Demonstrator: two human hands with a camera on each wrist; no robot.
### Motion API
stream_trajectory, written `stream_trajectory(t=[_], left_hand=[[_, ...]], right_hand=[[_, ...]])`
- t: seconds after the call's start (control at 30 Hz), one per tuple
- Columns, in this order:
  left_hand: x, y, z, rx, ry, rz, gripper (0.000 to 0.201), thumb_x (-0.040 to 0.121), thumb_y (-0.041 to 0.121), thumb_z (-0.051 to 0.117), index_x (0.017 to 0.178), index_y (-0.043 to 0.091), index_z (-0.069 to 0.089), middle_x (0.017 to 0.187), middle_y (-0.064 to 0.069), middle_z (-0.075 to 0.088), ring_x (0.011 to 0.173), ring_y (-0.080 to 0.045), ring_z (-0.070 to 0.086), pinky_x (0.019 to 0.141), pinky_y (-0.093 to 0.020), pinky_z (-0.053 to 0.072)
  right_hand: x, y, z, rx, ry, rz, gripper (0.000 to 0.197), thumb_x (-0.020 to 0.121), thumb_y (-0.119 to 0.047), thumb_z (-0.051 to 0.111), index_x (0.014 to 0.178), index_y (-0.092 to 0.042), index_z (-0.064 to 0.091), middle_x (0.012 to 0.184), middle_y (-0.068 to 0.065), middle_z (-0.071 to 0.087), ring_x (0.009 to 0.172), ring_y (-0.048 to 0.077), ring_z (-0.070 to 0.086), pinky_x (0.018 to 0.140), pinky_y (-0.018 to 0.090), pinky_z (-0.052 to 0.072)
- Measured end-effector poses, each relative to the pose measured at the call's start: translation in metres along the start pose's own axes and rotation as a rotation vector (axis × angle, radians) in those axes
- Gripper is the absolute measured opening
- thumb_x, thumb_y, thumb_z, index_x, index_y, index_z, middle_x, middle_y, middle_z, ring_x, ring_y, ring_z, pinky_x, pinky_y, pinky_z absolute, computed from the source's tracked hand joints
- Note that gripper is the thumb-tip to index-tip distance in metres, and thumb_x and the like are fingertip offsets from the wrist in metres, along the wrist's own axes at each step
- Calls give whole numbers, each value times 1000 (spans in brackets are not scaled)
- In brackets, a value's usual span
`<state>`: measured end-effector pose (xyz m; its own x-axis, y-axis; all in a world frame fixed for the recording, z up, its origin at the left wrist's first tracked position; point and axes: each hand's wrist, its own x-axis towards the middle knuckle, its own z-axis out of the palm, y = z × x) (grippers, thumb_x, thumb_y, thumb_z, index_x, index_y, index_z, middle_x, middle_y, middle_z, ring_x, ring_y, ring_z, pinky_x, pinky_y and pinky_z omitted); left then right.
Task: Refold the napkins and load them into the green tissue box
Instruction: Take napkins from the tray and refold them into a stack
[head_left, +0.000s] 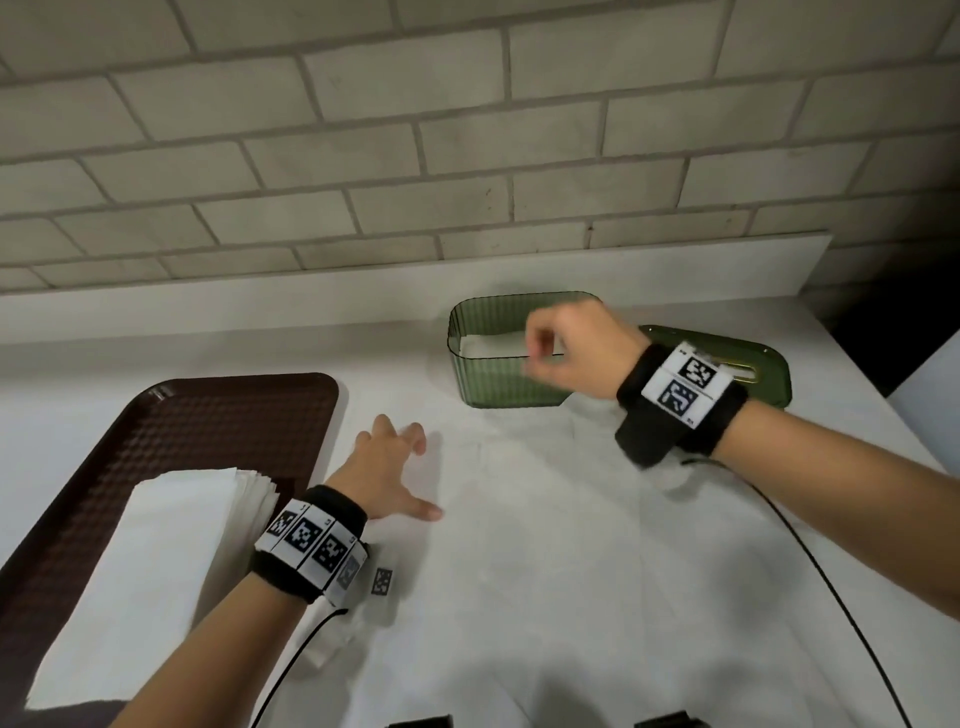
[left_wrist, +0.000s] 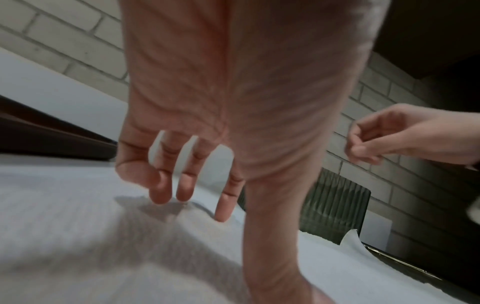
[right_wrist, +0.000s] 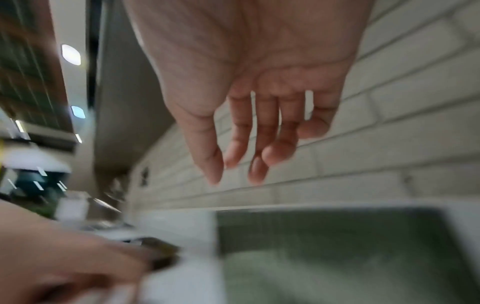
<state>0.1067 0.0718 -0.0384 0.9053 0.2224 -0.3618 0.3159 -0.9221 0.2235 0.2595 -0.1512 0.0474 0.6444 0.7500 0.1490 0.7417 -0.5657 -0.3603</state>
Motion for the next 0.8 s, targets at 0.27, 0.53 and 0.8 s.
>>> stream_trajectory(t=[0.27,0.53,0.8], left_hand=[[0,-1,6,-62,56,-42,101,56,49,89,135,24,30,120,-8,34,108,-29,47,93,-38,47],[-6,-5,5,-99,63,-62,71,56,50,88,102,19,43,113,-2,35,100,-21,42,78,-28,38],[-11,-21,3,-230,141,-12,56,65,40,87,105,20,53,79,0,63,68,-13,56,63,-26,45]], right_hand=[[-54,-37,66,-55,-542,199,84,65,-63,73,129,-16,46,122,3,54,109,24,56,93,39,50],[-54,-48,92,231,-518,294,78,67,-30,83,135,-21,44,120,-1,56,110,20,59,90,31,51],[-39,-31,49,252,-392,239,30,74,-24,78,56,-9,58,57,-1,48,54,15,43,51,25,30]])
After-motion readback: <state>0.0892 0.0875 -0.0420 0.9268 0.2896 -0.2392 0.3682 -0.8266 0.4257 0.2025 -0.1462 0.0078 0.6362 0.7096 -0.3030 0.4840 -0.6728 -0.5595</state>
